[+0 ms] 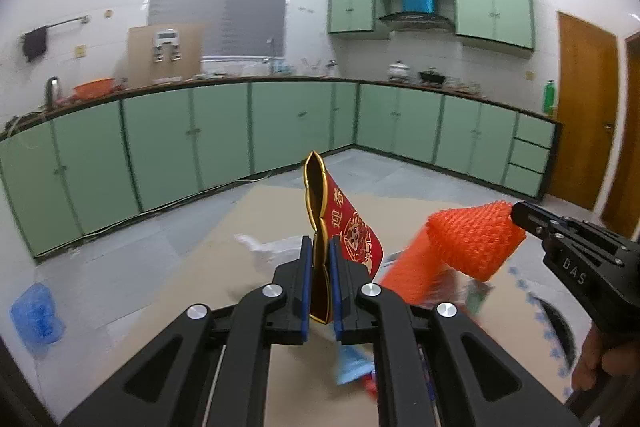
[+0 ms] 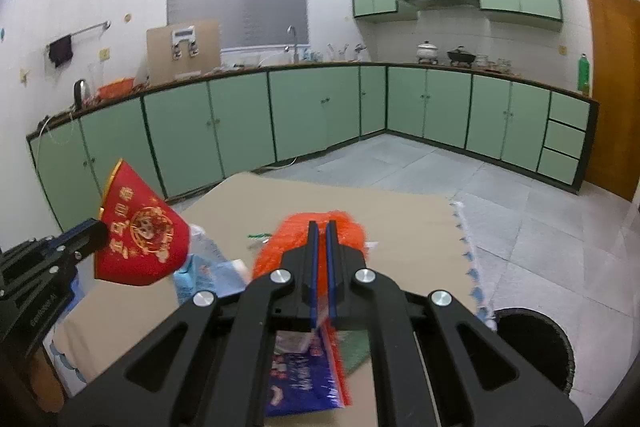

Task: Collect trash
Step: 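Carry both items over the black bin and open both tools to drop them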

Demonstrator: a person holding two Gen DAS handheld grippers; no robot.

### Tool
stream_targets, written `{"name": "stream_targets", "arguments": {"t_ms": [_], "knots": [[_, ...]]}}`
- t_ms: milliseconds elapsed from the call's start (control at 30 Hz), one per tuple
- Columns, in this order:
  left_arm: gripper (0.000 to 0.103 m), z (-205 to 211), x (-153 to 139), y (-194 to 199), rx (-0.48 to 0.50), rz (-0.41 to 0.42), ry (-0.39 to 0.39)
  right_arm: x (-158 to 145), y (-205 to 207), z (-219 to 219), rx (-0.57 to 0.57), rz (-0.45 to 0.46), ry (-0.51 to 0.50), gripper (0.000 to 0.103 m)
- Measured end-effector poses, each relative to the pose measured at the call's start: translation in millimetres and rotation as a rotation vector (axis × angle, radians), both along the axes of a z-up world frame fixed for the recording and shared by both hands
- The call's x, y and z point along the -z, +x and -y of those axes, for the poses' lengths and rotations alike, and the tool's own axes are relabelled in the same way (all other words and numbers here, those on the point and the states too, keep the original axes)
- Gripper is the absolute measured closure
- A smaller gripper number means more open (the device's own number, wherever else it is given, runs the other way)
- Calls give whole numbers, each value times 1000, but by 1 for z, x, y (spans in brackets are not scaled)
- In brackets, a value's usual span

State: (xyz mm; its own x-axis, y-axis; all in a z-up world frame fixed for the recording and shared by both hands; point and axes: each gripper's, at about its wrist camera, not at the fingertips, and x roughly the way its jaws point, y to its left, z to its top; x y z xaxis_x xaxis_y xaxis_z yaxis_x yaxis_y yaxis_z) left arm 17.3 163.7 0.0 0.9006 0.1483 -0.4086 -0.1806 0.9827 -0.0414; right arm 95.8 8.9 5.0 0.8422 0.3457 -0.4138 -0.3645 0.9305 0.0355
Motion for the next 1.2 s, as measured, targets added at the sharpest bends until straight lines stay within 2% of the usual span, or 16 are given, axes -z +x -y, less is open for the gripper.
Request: {"name": "stream_targets", "arguments": {"t_ms": [267,500,833,1033,1200], "knots": [[95,73,-2,29,163,-6,-16,-11,-4,71,132,41,-13,100],[95,144,8,57,322,-27,-26,-1,-4,151,280,41,-43,100],[94,241,34,100,486,-69,-31,51,13,250,449,-35,-61,100],[94,291,58,125,538,-114,-16,82,27,281,489,-75,-55,100],[94,313,82,148,555,-170,-20,111,45,304,514,-130,-42,100]]}}
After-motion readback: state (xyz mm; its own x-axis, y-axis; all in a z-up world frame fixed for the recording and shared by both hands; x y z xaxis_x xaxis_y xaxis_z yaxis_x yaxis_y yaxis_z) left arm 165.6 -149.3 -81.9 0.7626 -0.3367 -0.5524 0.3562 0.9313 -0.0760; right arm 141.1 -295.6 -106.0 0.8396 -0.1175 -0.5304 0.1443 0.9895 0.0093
